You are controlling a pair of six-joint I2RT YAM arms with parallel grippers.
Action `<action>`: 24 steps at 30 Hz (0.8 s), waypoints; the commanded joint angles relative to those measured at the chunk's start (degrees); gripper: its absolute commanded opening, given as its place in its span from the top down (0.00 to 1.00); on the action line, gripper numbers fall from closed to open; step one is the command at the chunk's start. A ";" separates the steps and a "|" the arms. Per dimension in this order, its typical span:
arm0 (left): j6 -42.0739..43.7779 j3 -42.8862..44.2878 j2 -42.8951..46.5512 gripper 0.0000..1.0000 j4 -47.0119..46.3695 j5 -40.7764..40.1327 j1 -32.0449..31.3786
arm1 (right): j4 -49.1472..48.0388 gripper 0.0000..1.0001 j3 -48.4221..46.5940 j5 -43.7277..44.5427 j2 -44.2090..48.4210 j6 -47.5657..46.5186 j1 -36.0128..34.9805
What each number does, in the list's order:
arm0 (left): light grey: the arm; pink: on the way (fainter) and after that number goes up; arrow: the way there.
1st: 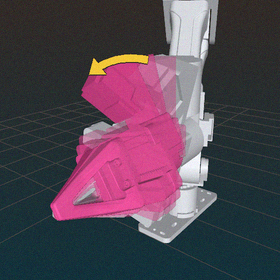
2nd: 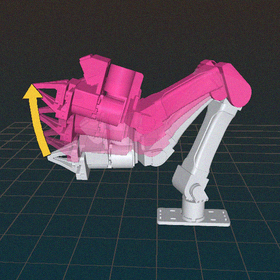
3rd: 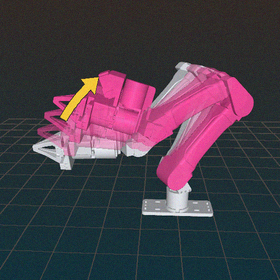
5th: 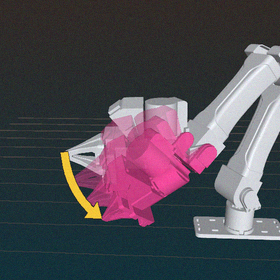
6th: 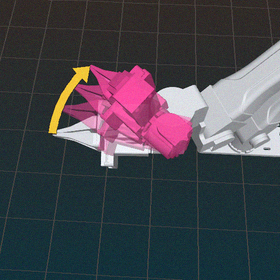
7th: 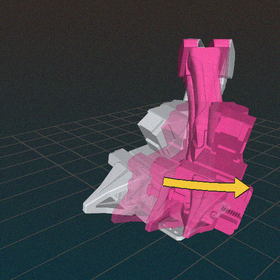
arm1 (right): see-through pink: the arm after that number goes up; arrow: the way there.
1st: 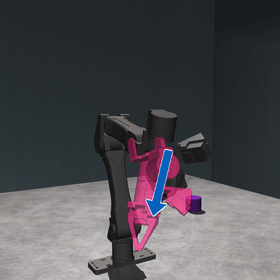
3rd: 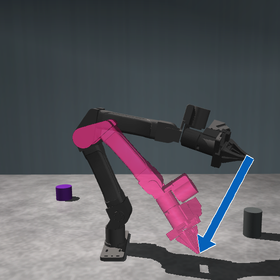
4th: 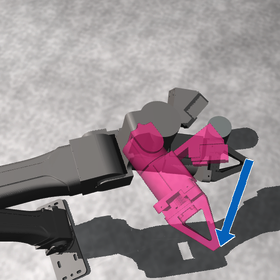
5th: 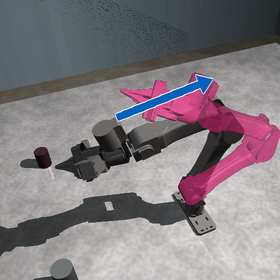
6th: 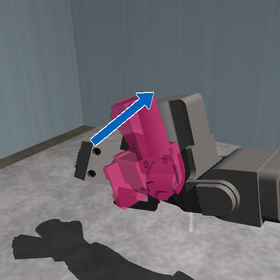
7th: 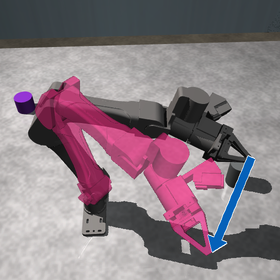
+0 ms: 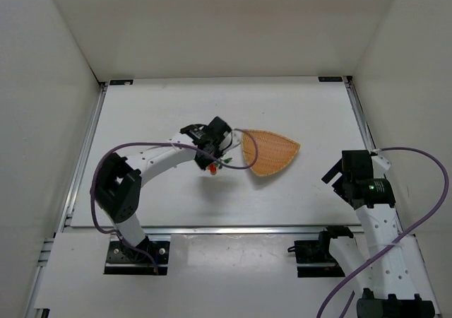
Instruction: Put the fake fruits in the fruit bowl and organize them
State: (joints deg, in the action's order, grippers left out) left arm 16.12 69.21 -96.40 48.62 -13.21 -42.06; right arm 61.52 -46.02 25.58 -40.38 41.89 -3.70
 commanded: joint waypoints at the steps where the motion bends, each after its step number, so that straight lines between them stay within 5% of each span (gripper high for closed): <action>1: 1.90 12.76 -2.73 0.78 -1.07 -1.20 -4.60 | -1.40 0.01 0.49 -1.40 -1.36 -0.32 0.10; 10: 2.78 47.02 -26.70 0.72 -1.07 2.31 -9.35 | -1.93 0.01 -1.44 -3.17 -2.42 -0.93 0.10; 13: 2.78 51.37 -30.60 0.64 -1.07 2.31 -9.97 | -1.93 0.01 -2.49 -2.65 -2.42 -2.07 0.10; 18: 2.25 52.69 -30.61 0.17 -1.07 1.62 -10.58 | -4.56 0.01 -2.50 -4.39 -2.42 -5.40 0.10; 24: -1.61 48.13 -23.58 0.00 -1.07 -3.13 -8.66 | -11.67 0.04 -2.50 -12.11 -3.03 -10.33 -3.22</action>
State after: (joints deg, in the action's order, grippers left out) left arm 17.08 118.10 -128.73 47.75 -13.15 -51.94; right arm 55.57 -46.24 18.85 -42.92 35.83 -4.51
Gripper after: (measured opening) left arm 0.986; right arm 0.968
